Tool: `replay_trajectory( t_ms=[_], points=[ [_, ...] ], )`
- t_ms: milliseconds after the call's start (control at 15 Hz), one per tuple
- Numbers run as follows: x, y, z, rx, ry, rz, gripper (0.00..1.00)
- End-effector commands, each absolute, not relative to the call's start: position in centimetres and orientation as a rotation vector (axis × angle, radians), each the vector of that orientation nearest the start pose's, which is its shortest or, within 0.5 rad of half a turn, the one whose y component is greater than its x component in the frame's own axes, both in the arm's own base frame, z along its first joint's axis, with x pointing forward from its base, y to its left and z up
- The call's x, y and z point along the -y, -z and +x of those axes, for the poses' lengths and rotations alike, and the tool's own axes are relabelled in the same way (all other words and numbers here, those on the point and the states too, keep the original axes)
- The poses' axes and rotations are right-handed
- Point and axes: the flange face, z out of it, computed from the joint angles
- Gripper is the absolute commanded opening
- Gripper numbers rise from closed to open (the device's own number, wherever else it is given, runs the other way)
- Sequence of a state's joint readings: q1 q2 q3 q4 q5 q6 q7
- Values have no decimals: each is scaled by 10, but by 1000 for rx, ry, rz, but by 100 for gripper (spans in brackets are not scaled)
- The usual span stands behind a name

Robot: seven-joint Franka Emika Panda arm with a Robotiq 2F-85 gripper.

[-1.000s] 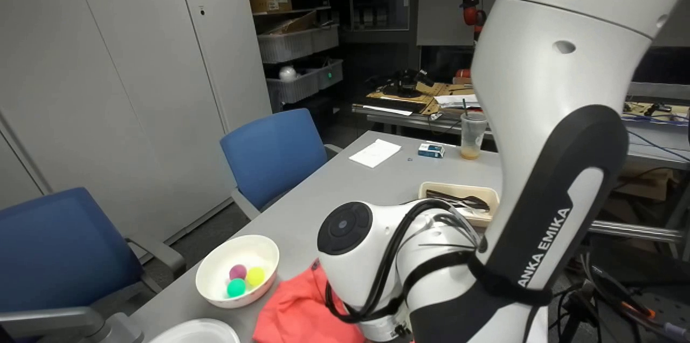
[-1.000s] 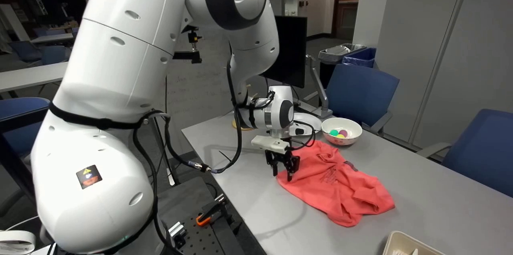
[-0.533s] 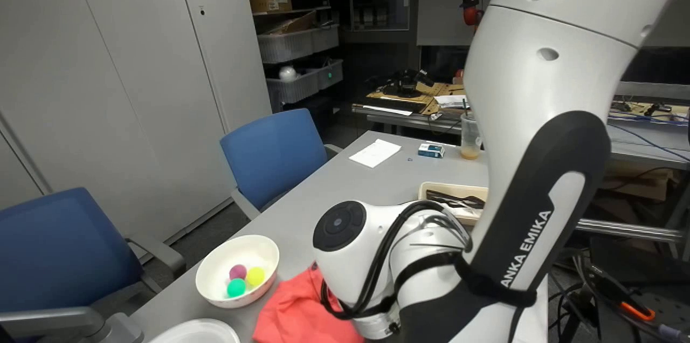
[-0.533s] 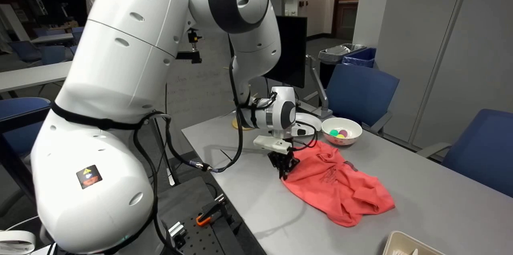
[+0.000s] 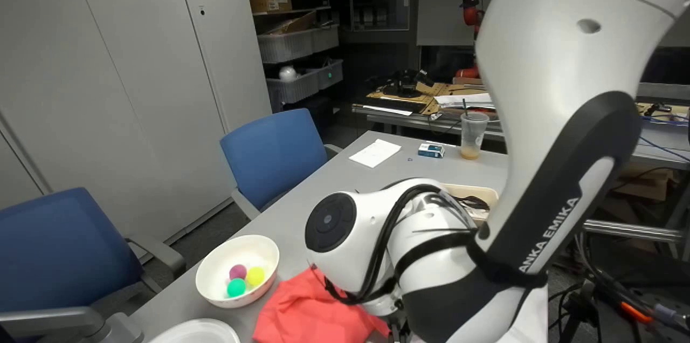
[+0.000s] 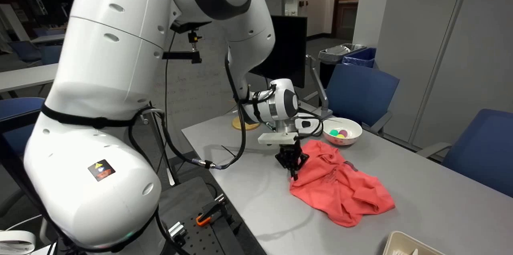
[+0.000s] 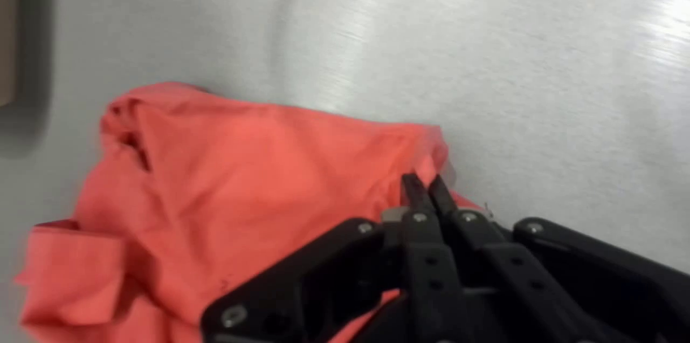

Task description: Fold the right sleeve and then the left sleeve of the sweatshirt, fold the sweatshirt in half from bottom to top

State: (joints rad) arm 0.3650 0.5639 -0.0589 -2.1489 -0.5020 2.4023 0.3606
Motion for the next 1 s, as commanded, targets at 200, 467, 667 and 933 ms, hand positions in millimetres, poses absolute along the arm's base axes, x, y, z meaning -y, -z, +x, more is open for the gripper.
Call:
replay_trajectory(
  t_ms=[200,467,667,933],
  points=[
    [-126,-212,523,635,-14,-3811,1],
    [-122,-232,545,469,317,-3981,1],
    [-111,-229,563,181,565,-4014,1],
    [-110,-227,556,209,511,-3994,3]
  ],
)
